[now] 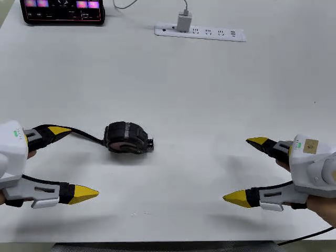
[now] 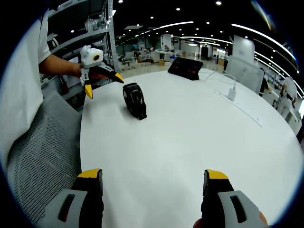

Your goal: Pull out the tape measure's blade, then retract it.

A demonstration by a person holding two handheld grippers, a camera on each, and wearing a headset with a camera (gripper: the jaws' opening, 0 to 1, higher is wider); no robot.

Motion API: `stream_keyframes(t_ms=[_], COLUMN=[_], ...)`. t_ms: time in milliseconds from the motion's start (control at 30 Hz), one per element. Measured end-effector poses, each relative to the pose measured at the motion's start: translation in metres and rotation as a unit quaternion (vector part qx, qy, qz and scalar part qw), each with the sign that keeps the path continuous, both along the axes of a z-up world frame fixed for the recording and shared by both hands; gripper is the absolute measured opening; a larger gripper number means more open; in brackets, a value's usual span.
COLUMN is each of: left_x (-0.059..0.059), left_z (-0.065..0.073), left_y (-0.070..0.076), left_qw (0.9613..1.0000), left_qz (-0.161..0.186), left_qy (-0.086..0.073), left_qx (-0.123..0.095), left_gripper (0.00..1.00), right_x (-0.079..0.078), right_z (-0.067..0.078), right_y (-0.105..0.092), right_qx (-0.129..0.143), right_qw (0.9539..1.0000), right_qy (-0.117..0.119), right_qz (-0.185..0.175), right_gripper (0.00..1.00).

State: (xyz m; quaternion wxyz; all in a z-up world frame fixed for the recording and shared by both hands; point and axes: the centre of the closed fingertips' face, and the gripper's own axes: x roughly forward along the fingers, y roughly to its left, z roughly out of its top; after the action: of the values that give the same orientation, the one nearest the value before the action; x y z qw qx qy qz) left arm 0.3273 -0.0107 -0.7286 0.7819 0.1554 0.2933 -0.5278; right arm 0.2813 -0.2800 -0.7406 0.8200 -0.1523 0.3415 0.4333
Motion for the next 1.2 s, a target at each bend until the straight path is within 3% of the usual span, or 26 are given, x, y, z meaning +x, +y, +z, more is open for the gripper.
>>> stream_keyframes(t_ms=[1200], left_x=[0.024], left_z=[-0.004], left_y=[-0.026], left_qw=[0.9991], left_qz=[-0.041], left_qy=[-0.009], left_qx=[0.011], left_gripper=[0.84], right_x=[0.036], right_z=[-0.003], right_y=[0.037], right_qx=[0.013], right_qw=[0.9989], right_qy=[-0.018], right_qz=[0.041], right_gripper=[0.84])
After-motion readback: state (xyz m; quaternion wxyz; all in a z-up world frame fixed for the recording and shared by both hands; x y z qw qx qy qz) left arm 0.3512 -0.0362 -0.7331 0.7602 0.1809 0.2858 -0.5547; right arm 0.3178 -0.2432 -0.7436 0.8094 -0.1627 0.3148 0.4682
